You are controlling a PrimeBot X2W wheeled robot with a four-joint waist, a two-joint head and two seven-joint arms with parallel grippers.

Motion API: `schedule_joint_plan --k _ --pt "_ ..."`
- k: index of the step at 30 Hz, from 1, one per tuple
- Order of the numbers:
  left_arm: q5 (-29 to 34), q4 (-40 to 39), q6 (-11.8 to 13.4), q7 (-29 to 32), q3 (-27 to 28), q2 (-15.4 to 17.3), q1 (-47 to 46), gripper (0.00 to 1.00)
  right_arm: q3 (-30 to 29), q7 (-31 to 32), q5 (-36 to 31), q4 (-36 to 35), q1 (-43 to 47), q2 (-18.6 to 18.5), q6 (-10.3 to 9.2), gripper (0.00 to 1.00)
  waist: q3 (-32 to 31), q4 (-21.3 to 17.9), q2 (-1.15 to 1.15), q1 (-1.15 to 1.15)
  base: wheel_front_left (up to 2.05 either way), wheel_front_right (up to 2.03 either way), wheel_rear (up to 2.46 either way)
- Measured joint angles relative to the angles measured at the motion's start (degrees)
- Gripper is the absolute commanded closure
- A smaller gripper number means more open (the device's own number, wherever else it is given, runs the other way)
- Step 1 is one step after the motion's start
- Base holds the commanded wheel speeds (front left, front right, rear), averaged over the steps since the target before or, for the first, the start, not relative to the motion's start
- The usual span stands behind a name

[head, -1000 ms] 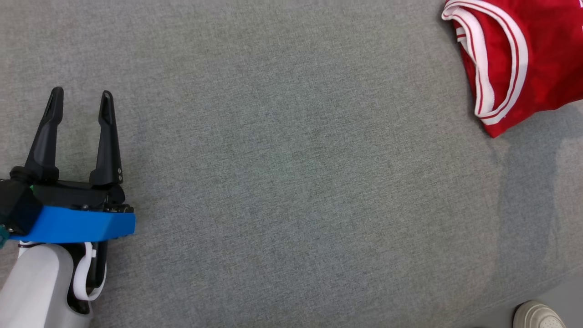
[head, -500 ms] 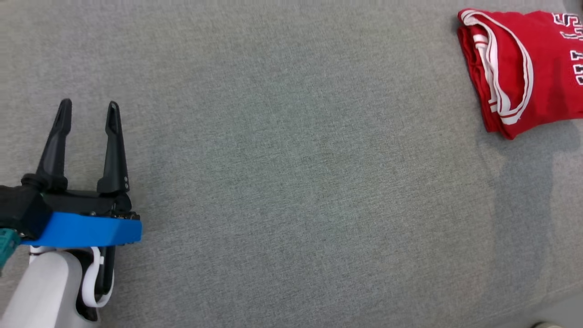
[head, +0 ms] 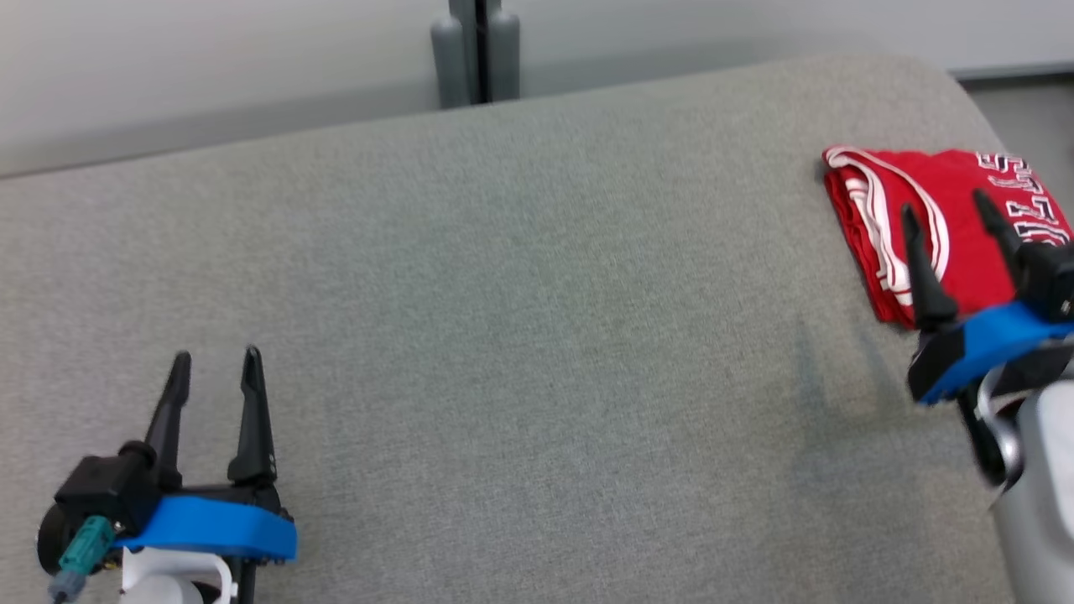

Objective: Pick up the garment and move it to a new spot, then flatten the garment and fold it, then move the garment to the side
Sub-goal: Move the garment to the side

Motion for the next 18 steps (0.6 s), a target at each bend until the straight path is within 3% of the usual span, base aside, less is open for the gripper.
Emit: schedule_joint_plan --k 7,18 --pt "-0.36 2.55 -0.41 -0.10 -0.34 -1.80 3.18 0.00 -2.68 -0.18 2.75 -10.47 14.28 7.87 0.00 0.00 -6.90 2.40 0.00 -0.01 0.00 0.00 0.00" --pt "-0.14 3.41 -0.45 -0.18 0.79 -3.50 6.86 0.00 -2.81 4.54 3.64 -19.38 23.53 11.55 0.00 0.00 -12.14 6.79 0.00 0.01 0.00 0.00 0.00"
